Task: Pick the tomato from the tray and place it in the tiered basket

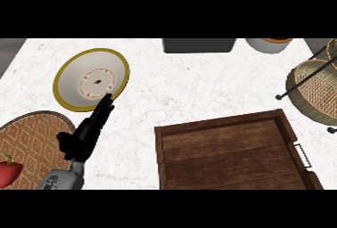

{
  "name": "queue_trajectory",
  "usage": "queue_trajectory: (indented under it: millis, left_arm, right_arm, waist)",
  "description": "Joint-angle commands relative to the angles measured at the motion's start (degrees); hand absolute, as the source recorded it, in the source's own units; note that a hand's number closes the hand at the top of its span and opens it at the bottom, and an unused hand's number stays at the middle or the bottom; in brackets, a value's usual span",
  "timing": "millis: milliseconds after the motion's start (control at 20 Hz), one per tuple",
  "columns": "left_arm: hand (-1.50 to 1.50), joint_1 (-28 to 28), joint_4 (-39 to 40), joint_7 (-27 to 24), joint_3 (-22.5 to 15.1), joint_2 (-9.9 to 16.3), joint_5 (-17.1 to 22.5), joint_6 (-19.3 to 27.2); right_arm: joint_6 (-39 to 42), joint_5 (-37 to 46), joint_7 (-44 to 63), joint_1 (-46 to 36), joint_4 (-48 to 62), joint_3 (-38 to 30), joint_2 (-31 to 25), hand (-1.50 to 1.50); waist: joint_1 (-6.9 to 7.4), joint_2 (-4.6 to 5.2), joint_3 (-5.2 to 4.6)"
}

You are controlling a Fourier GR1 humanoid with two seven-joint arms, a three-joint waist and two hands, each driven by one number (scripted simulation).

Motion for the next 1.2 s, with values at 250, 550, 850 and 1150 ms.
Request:
queue_trajectory:
  millis: [250, 550, 850, 1150]
  left_arm:
    - [0.00, -5.79, 2.86, 1.86, -0.16, -2.52, -1.32, -0.70]
    - [0.00, -2.16, 4.56, -2.32, -0.41, -3.31, -2.48, -1.16]
    - [0.00, -2.65, -0.54, 2.81, 1.13, -1.64, -0.95, -2.76]
    - [0.00, -0.08, -0.25, -0.43, -0.53, -3.14, -3.77, -1.85]
  right_arm:
    - [0.84, -0.46, 3.80, -21.81, 20.99, 10.98, -11.16, 1.50]
    - [0.29, 2.92, 4.74, -34.86, 29.40, 21.84, -9.21, 1.50]
    - [-2.46, 8.47, 0.68, -45.28, 40.14, 27.87, -3.95, 1.50]
    - [-6.45, 13.04, -3.77, -52.50, 51.01, 30.38, 1.56, 1.50]
  waist:
    - [2.45, 0.57, -0.06]
    - [2.72, 0.57, -0.09]
    - [2.66, 0.47, -0.05]
    - [2.62, 0.50, -0.04]
